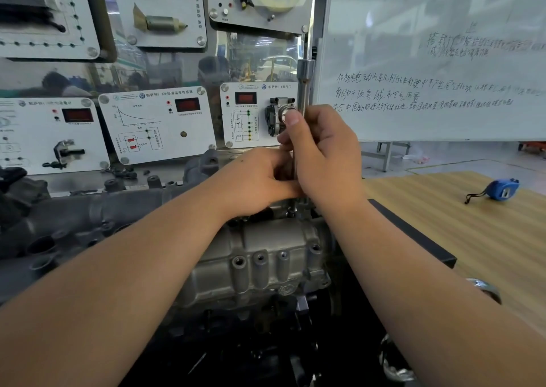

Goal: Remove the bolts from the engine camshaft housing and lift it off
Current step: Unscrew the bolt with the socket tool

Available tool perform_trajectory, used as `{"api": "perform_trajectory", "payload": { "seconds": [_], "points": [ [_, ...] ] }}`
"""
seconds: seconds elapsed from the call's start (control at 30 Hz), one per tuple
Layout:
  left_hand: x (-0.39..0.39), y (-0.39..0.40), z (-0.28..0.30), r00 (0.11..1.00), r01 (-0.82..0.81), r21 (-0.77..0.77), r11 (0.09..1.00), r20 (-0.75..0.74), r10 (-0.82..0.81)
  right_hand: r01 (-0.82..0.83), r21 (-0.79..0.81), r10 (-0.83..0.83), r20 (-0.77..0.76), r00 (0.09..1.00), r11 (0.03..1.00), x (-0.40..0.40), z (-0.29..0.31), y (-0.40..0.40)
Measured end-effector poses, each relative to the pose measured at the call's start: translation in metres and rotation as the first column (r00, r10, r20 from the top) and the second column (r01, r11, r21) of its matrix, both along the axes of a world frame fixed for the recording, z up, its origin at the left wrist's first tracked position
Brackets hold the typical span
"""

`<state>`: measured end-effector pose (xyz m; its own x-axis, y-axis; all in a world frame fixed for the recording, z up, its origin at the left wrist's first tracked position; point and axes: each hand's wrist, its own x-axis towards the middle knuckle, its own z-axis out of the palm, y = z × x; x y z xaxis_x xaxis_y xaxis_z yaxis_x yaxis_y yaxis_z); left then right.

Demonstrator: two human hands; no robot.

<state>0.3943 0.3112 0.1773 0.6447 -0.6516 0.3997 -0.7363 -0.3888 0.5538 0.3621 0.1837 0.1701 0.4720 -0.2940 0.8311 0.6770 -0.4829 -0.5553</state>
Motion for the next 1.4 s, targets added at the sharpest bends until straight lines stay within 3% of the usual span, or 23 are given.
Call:
{"api": "perform_trajectory", "payload": {
  "seconds": [0.17,0.5,0.8,1.03,1.23,1.4],
  "points": [
    [-0.0033,0.0023,-0.0005,0.999,0.016,-0.001,1.000,-0.047,-0.016,-0.012,0.015,0.013,-0.040,0.999,1.000,0.0014,0.0017,0.0010],
    [-0.0008,0.0014,0.0006,0.999,0.002,-0.010,1.000,-0.042,-0.002,0.005,0.005,-0.005,0.055,0.998,1.000,0.0008,0.0006,0.0003],
    [-0.0009,0.0010,0.0005,0.999,-0.013,-0.006,1.000,-0.038,0.013,-0.073,0.030,0.073,0.016,0.997,0.997,0.0023,0.0002,0.0005],
    [-0.0038,0.0027,-0.0008,0.997,0.026,-0.017,1.000,-0.077,-0.027,0.004,-0.005,-0.004,0.015,1.000,1.000,0.0028,0.0007,0.0001],
    [-0.0028,0.0012,0.0014,0.999,-0.012,-0.001,1.000,-0.041,0.012,-0.088,0.026,0.088,-0.014,0.996,0.996,0.0003,0.0008,0.0005],
    [-0.0020,0.0014,0.0000,0.998,-0.011,-0.017,1.000,-0.070,0.010,-0.048,0.022,0.048,0.013,0.999,0.999,0.0005,0.0008,0.0001]
  ]
}}
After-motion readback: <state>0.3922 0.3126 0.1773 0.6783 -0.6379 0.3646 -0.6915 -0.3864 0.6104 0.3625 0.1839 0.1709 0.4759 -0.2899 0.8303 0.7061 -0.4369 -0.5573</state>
